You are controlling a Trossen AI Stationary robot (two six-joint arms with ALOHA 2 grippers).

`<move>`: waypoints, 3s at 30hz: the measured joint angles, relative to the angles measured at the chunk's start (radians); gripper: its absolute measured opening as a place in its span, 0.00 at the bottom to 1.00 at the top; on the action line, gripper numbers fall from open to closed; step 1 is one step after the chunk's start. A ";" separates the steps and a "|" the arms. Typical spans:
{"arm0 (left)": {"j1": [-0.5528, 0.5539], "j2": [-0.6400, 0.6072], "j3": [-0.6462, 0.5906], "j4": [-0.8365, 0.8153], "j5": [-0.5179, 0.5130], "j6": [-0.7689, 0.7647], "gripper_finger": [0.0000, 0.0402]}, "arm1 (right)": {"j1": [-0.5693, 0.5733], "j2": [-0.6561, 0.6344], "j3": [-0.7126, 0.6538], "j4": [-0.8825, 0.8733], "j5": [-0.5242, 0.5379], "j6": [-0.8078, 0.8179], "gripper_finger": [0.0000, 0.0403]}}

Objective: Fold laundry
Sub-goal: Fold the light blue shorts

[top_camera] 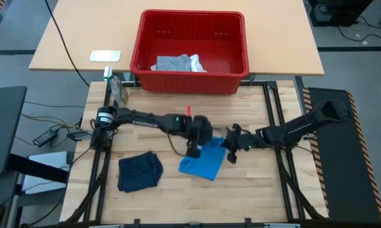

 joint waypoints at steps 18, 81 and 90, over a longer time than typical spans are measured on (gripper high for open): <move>-0.189 0.070 0.000 -0.058 -0.045 0.137 0.06 | 0.268 0.285 0.002 0.336 0.041 -0.258 0.15; 0.119 0.231 -0.001 -0.021 0.714 -0.620 0.60 | 0.237 0.322 0.004 0.209 0.012 1.305 0.63; 0.084 0.252 0.001 0.016 0.710 -0.593 0.51 | 0.168 0.401 0.012 0.373 -0.069 1.168 0.63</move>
